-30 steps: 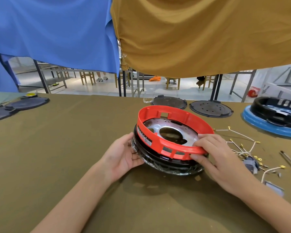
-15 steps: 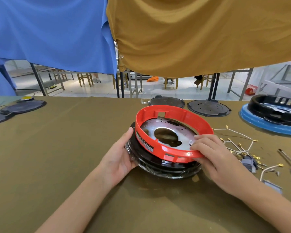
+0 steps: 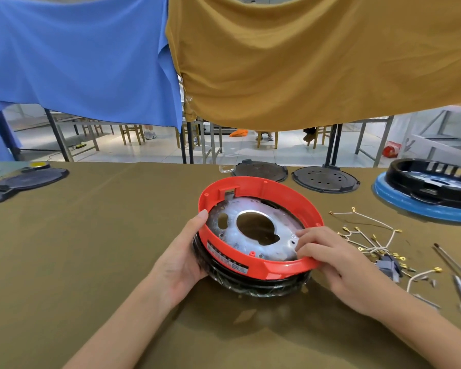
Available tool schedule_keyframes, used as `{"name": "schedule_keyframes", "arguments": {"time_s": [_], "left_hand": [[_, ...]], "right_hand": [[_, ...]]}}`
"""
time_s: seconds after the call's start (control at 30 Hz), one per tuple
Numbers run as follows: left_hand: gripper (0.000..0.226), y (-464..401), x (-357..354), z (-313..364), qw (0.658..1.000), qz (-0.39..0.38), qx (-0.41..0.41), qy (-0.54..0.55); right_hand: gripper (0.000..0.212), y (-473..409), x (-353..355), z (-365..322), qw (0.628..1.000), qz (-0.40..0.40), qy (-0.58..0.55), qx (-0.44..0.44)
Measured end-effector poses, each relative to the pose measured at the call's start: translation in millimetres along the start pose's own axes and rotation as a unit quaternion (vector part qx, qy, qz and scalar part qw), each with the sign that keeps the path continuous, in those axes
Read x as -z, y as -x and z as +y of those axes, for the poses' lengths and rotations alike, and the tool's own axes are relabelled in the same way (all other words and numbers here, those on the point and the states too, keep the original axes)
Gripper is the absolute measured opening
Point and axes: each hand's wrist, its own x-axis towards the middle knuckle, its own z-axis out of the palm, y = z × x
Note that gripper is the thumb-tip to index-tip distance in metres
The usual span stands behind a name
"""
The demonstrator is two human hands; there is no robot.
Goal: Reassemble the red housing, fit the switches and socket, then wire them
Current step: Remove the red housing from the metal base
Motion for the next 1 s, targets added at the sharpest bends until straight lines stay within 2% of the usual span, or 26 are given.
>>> {"name": "schedule_keyframes", "arguments": {"time_s": [0.33, 0.5, 0.6, 0.7, 0.8, 0.9, 1.0], "left_hand": [[0.040, -1.8, 1.8, -1.8, 1.000, -0.002, -0.010, -0.002], [0.059, -3.3, 1.3, 0.1, 1.000, 0.012, -0.012, 0.019], [0.070, -4.4, -0.6, 0.1, 0.999, 0.003, 0.000, 0.036], [0.072, -6.2, -1.3, -1.9, 0.998, 0.014, 0.017, 0.056], [0.056, -7.9, -0.2, -4.7, 0.997, 0.043, 0.021, 0.064], [0.041, -8.4, 0.5, -6.7, 0.996, 0.067, 0.025, 0.054], [0.037, -7.2, -0.3, -5.8, 0.994, 0.079, 0.030, 0.064]], "right_hand": [[0.035, -3.5, -7.7, 0.5, 0.997, 0.039, 0.060, -0.021], [0.020, -0.6, -0.4, -7.6, 0.998, 0.004, 0.058, 0.013], [0.012, -5.5, 0.2, -11.9, 0.998, 0.031, 0.054, -0.027], [0.014, -10.1, -0.7, -13.6, 0.989, 0.113, -0.023, -0.093], [0.019, -15.6, 2.6, -14.5, 0.958, 0.179, -0.150, -0.166], [0.021, -20.3, 8.8, -13.8, 0.926, 0.219, -0.235, -0.200], [0.020, -21.7, 14.2, -13.8, 0.894, 0.252, -0.304, -0.212]]}}
